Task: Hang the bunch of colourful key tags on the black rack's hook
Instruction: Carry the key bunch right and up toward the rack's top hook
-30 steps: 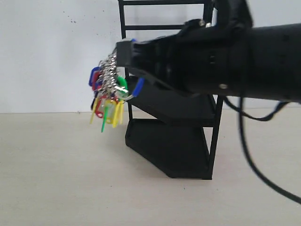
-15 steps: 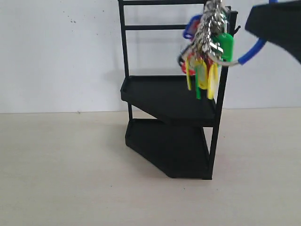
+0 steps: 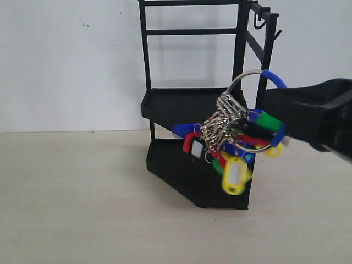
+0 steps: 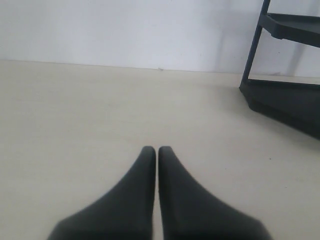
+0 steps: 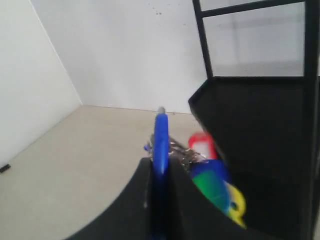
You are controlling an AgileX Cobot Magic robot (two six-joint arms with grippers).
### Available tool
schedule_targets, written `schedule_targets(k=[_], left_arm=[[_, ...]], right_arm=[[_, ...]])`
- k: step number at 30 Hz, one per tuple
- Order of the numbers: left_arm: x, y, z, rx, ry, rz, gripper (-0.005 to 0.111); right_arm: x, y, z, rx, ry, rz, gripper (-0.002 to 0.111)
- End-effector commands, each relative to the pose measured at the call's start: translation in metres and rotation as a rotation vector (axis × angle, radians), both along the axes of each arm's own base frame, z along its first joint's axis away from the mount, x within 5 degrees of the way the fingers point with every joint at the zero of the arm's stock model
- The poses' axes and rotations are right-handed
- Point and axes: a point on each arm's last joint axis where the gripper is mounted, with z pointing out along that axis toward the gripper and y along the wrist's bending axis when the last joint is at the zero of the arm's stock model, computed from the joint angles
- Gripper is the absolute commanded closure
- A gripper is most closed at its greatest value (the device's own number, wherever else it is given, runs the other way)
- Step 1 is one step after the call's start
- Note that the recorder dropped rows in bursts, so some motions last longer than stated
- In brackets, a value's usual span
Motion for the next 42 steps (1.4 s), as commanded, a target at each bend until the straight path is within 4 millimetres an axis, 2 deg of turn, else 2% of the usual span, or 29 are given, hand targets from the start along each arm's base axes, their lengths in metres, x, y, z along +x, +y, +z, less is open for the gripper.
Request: schedule_targets(k=[1,2,6,10,14,19,21,23,24,26,29,34,39,42], left_arm=[[0.000,0.000,0.001,0.006,-0.008,-0.001,0.102],[0.000,0.000,0.001,0.006,-0.008,-0.001,0.102],[0.000,0.000,0.001,0.006,-0.008,-0.001,0.102],[0.000,0.000,0.001,0.006,-0.008,-0.001,0.102],[0.000,0.000,0.001,0.006,-0.008,-0.001,0.102],[0.000,0.000,0.001,0.006,-0.008,-0.001,0.102],[0.000,0.000,0.001,0.006,-0.008,-0.001,0.102],[0.000,0.000,0.001,0.006,-0.008,-0.001,0.102],[0.000,0.000,0.001,0.006,-0.008,-0.001,0.102],[0.000,0.000,0.001,0.006,-0.008,-0.001,0.102],[0.000,0.000,0.001,0.006,-0.008,-0.001,0.102],[0.000,0.000,0.001,0.006,-0.008,-0.001,0.102],[0.000,0.000,0.001,0.006,-0.008,-0.001,0.102],[0.000,0.000,0.001,0.006,-0.008,-0.001,0.102]], right_arm=[[-0.001,0.004,-0.001,0.005,-0.001,0.043,0.109],[-0.002,0.008,-0.001,-0.026,-0.020,0.086,0.109],[0.006,-0.008,-0.003,-0.029,0.013,-0.109,0.109],[-0.003,0.009,-0.002,-0.036,-0.027,0.104,0.109],[0.002,-0.001,-0.004,-0.046,-0.007,-0.021,0.109],[-0.004,0.008,-0.022,-0.078,0.019,0.107,0.109],[-0.001,-0.001,-0.027,-0.111,0.029,0.012,0.109],[0.000,-0.014,-0.023,-0.090,0.032,-0.117,0.109],[-0.002,-0.016,-0.021,-0.065,0.031,-0.127,0.109],[-0.008,-0.012,-0.018,-0.122,-0.030,-0.031,0.109],[-0.004,-0.034,-0.017,-0.152,-0.015,-0.262,0.109],[-0.002,-0.051,-0.015,-0.352,-0.045,-0.415,0.109],[0.003,-0.048,0.002,-0.387,-0.091,-0.415,0.109],[0.017,-0.038,0.010,-0.441,-0.095,-0.421,0.109]])
